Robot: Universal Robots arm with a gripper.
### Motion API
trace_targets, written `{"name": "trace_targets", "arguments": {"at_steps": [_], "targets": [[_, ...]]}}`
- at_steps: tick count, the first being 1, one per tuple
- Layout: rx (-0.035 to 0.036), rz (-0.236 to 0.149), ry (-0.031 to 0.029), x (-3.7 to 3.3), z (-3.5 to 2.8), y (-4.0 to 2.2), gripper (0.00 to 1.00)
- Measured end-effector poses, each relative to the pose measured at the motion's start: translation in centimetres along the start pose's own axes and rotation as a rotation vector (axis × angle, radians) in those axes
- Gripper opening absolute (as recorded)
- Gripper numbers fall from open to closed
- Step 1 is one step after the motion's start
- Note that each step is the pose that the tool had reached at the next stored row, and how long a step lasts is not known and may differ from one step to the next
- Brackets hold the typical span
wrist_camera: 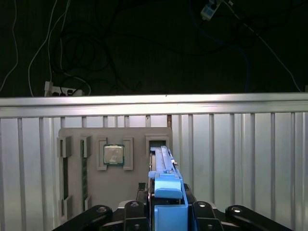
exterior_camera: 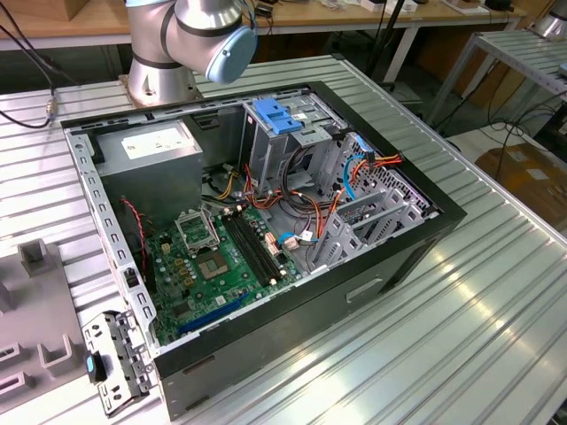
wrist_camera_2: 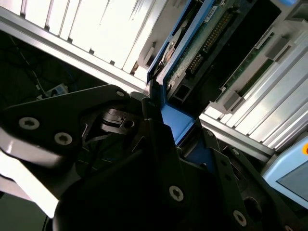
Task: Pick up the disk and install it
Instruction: 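Pick up the disk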
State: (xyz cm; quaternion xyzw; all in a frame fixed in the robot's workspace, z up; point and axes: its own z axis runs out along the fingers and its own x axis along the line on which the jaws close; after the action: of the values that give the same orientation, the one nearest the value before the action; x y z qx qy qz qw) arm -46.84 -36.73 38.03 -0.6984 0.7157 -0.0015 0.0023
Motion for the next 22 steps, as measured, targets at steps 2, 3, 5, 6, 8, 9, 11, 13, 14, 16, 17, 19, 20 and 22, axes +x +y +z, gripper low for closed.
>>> {"name": "trace_targets", "arguments": {"at_steps": [2,3,5,6,8,9,11,13,14,16,17,19,20,22], "targets": [[0.0000,0.000,0.0000,0.00,-0.35,0.00,0.37],[0.0001,0.000,0.0000,0.00,-0.56,0.00,0.37],[0.0000,0.000,0.0000,0.00,-0.78,0.00,0.37],[0.0001,0.000,0.0000,0.00,-1.00,0.00,0.37],[0.0001,0.000,-0.0001,0.00,-1.29,0.00,0.37],[0.0002,0.000,-0.0001,0.00,-1.41,-0.01,0.37],[0.0001,0.000,0.0000,0.00,-1.67,-0.01,0.37],[0.0000,0.000,0.0000,0.00,-2.08,-0.01,0.37],[0.0001,0.000,-0.0001,0.00,-2.26,-0.01,0.37],[0.0001,0.000,-0.0001,0.00,-2.73,-0.01,0.37],[0.0000,0.000,0.0000,0.00,-2.85,-0.01,0.37],[-0.0001,0.000,0.0000,0.00,-3.36,-0.02,0.37],[0.0001,0.000,-0.0001,0.00,-3.76,-0.02,0.37],[0.0001,0.000,0.0000,0.00,-4.28,-0.02,0.37]]}}
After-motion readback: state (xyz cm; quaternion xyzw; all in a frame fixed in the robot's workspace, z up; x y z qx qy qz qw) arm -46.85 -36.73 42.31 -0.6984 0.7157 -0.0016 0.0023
